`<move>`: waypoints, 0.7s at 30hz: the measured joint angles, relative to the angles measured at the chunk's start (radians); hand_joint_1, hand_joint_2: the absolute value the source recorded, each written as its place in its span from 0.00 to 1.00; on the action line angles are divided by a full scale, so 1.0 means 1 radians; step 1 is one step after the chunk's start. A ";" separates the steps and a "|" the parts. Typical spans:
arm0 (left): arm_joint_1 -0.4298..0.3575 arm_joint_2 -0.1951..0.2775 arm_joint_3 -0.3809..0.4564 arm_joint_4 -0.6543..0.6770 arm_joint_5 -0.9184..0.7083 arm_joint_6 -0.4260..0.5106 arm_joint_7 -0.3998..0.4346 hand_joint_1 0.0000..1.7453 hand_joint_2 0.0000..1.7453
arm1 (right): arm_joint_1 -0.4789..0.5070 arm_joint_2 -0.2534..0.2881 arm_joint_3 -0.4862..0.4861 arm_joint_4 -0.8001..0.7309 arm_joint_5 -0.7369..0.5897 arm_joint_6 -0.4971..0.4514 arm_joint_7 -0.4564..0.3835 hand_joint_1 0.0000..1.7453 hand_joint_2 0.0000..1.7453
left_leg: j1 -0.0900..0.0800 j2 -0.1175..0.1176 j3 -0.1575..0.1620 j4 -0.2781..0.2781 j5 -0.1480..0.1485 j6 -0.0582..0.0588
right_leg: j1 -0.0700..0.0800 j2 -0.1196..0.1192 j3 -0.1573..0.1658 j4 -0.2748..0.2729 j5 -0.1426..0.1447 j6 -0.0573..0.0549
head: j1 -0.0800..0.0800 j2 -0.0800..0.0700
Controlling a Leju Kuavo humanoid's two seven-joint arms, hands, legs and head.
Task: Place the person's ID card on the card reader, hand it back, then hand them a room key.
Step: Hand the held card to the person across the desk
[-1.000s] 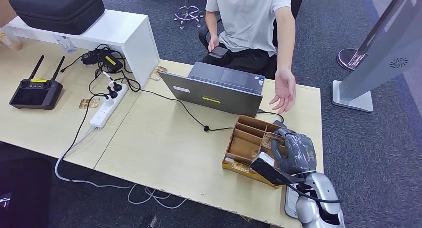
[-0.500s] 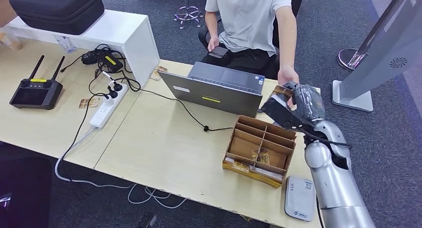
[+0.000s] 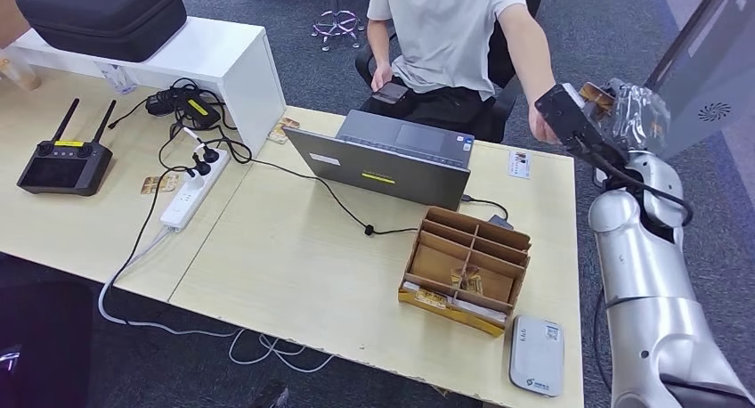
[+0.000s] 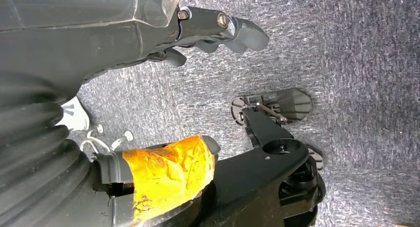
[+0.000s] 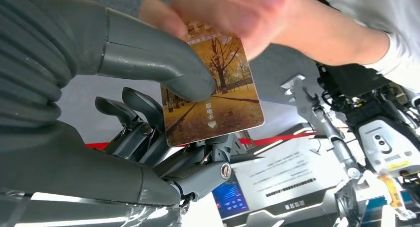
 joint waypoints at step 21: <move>0.000 0.001 -0.004 0.000 0.001 0.009 0.006 0.00 1.00 | 0.009 0.013 -0.065 0.030 0.035 -0.002 -0.003 0.00 1.00 | 0.000 0.000 0.000 0.000 0.000 0.000 | 0.000 0.000 0.000 0.000 0.000 0.000 | 0.000 0.000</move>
